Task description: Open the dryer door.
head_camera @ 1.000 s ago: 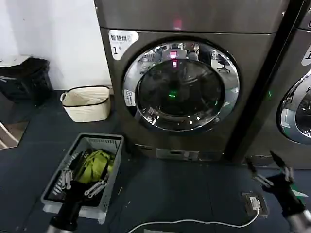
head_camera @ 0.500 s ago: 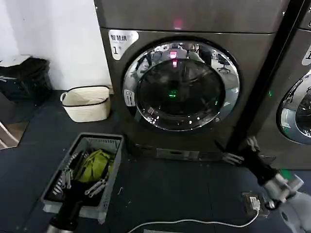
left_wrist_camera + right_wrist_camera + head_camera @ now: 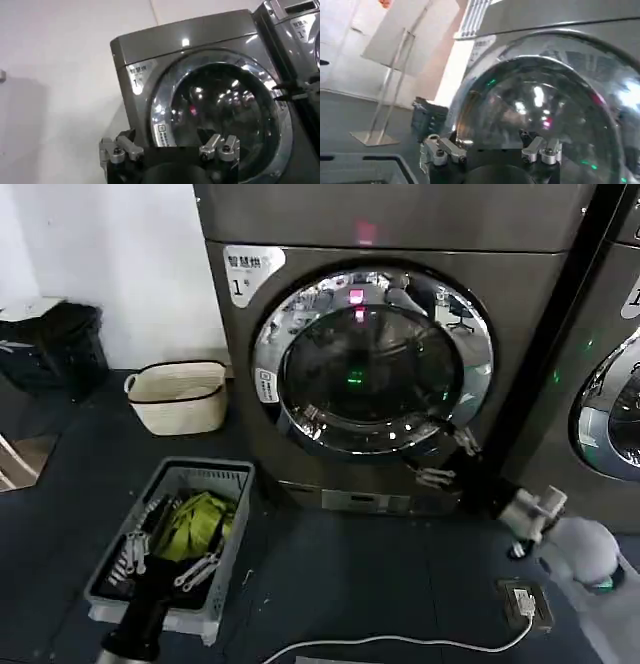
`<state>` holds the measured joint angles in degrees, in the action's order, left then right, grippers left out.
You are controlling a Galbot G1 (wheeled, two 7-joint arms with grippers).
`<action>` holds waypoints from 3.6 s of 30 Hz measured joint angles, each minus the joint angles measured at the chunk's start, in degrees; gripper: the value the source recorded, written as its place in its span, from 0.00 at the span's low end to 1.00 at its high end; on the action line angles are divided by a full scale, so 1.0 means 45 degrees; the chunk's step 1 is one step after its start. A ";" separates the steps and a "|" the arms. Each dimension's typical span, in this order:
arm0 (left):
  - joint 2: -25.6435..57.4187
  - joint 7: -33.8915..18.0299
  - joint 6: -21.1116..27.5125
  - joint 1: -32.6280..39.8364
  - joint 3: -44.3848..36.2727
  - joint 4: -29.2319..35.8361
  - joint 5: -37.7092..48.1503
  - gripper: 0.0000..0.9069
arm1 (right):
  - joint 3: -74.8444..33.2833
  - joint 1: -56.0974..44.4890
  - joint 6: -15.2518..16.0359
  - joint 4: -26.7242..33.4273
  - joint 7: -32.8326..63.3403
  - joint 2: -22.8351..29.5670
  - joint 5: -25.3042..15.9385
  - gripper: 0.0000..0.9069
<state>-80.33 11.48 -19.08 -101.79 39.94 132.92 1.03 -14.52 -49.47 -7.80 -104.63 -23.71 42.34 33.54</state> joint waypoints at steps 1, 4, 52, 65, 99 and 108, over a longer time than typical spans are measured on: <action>0.0000 0.0000 -0.0001 0.0008 -0.0011 -0.0002 -0.0021 1.00 | 0.0263 0.0288 0.0005 0.0143 0.0010 0.0062 0.0005 1.00; 0.0009 0.0011 0.0012 0.0027 -0.0050 -0.0046 -0.0026 1.00 | 0.0994 0.1083 0.0009 0.0582 0.0003 0.0269 0.0005 1.00; -0.0029 0.0053 -0.0153 -0.0274 0.0127 0.0054 -0.0061 1.00 | 0.7365 0.8598 -0.0355 0.7466 -0.0830 0.4639 -0.0246 1.00; -0.0043 0.0052 -0.0183 -0.0431 0.0286 0.0287 0.0018 1.00 | 0.7878 0.9414 -0.0606 0.9099 -0.1019 0.5952 -0.0688 1.00; -0.0002 0.0033 -0.0120 -0.0363 0.0408 0.0432 0.0372 1.00 | 0.8499 0.9702 -0.0952 0.8002 -0.5476 0.4791 0.2009 1.00; 0.0074 0.0040 0.0161 -0.0190 0.0643 0.0456 0.0529 1.00 | 0.8295 0.9513 -0.0874 0.6737 -0.7882 0.3679 0.3408 1.00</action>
<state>-79.99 11.66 -18.36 -102.64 42.83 134.97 3.41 22.81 -6.67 -11.73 -74.31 -59.17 58.90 48.88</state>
